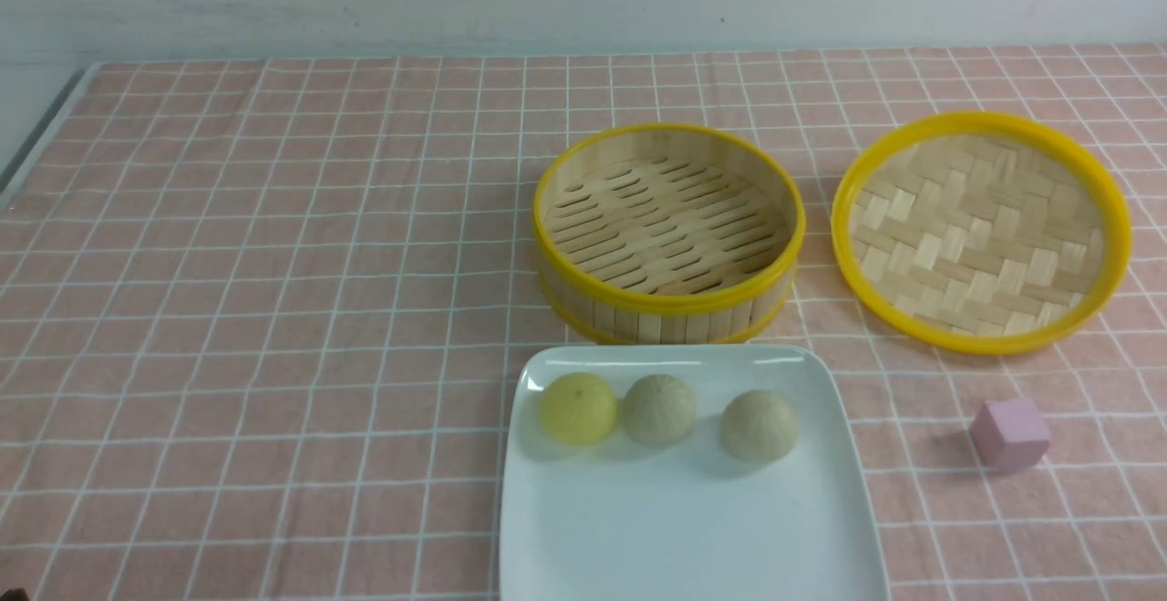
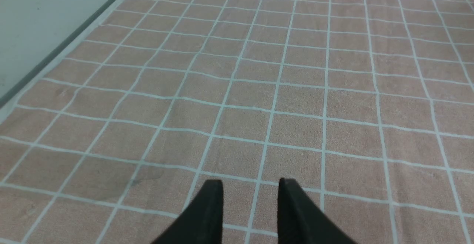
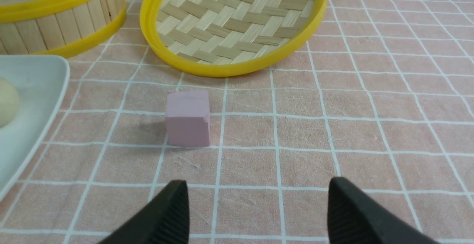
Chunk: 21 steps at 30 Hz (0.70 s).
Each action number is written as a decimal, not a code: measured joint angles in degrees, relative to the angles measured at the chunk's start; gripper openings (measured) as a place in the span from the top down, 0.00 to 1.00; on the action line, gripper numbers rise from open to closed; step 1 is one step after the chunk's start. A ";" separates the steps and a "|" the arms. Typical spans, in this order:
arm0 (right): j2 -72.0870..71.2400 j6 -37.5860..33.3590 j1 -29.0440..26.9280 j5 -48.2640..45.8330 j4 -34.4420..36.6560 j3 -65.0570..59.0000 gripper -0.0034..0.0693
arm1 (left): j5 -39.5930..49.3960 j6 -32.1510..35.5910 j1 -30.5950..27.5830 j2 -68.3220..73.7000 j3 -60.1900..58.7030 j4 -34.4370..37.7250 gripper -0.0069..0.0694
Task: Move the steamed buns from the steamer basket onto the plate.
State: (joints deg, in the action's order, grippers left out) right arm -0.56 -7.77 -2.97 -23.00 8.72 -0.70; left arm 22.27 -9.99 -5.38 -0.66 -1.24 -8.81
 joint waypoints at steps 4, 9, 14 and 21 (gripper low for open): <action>0.00 2.45 0.00 0.00 0.00 0.00 0.27 | 0.00 0.00 0.00 0.00 0.00 0.00 0.59; 0.00 4.97 0.00 0.00 0.00 0.00 0.27 | 0.00 0.00 0.00 0.00 0.00 0.00 0.59; 0.00 6.48 -1.08 0.00 -0.41 0.00 0.27 | 0.00 0.00 0.00 0.00 0.00 0.00 0.59; 0.00 6.61 -1.76 0.11 -1.67 0.00 0.27 | 0.00 0.00 0.00 0.00 0.00 0.00 0.59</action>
State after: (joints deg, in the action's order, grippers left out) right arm -0.56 -1.17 -4.73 -22.88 7.05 -0.70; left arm 22.27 -9.99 -5.38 -0.66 -1.24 -8.81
